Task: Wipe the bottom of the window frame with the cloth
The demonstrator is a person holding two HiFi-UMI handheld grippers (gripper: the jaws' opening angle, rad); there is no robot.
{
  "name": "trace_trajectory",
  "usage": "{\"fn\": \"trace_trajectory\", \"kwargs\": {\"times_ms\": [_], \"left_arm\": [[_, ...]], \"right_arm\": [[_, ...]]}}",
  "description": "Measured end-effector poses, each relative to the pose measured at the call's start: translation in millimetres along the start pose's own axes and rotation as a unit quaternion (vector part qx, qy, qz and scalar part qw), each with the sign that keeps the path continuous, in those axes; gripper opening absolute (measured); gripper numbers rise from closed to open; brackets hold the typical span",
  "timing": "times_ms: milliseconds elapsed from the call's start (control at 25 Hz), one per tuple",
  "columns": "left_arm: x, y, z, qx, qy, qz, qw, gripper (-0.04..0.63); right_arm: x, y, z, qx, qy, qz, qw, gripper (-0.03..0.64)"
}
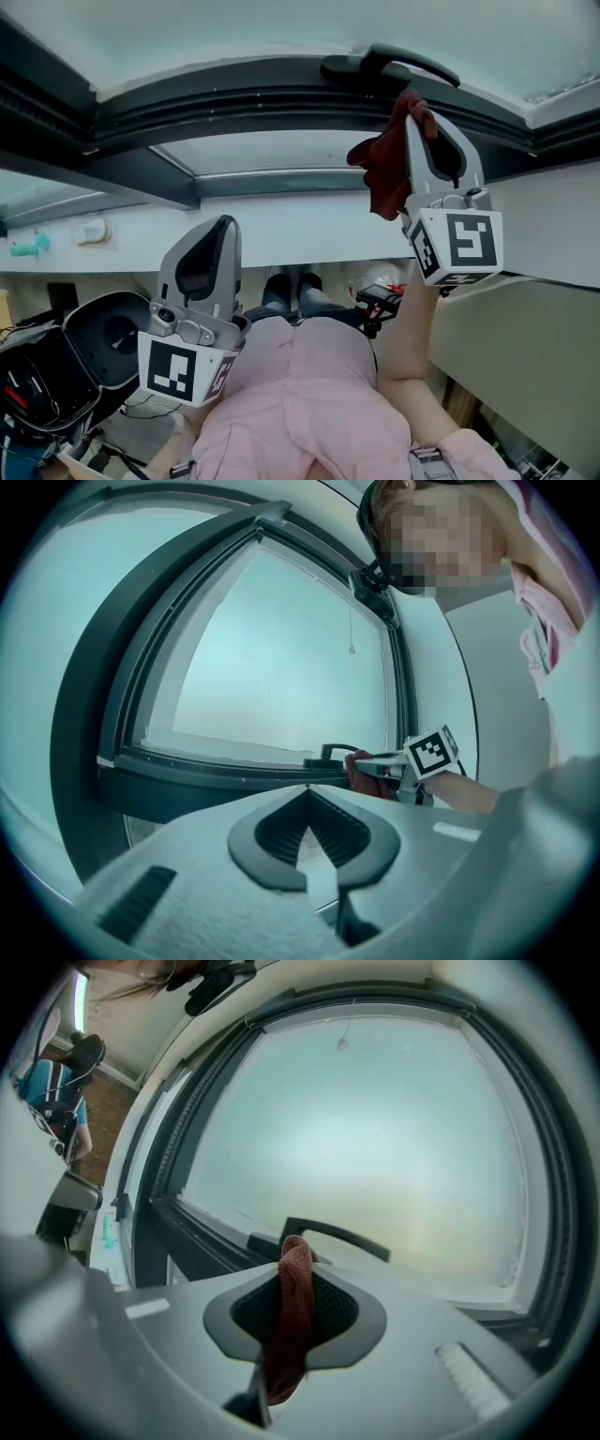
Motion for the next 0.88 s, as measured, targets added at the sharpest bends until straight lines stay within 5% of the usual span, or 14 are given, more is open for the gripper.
{"fn": "trace_trajectory", "kwargs": {"times_ms": [240,880], "left_arm": [[-1.0,11.3,20.9,-0.004,-0.004,-0.009,0.9999,-0.002],[-5.1,14.0,34.9,0.014,0.000,-0.018,0.9997,-0.002]], "right_arm": [[-5.7,-36.6,52.4,-0.022,0.041,0.029,0.999,0.051],[-3.3,-41.8,49.8,-0.015,0.024,0.028,0.999,0.051]]}}
Point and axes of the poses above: the fingertips, and each gripper's own axes: y backward along the fingers, z to its left, x out of its underside, the point moved 3 cm from there along y, backward along the fingers, and after that the axes turned 5 degrees about z, right-handed, at the moved point
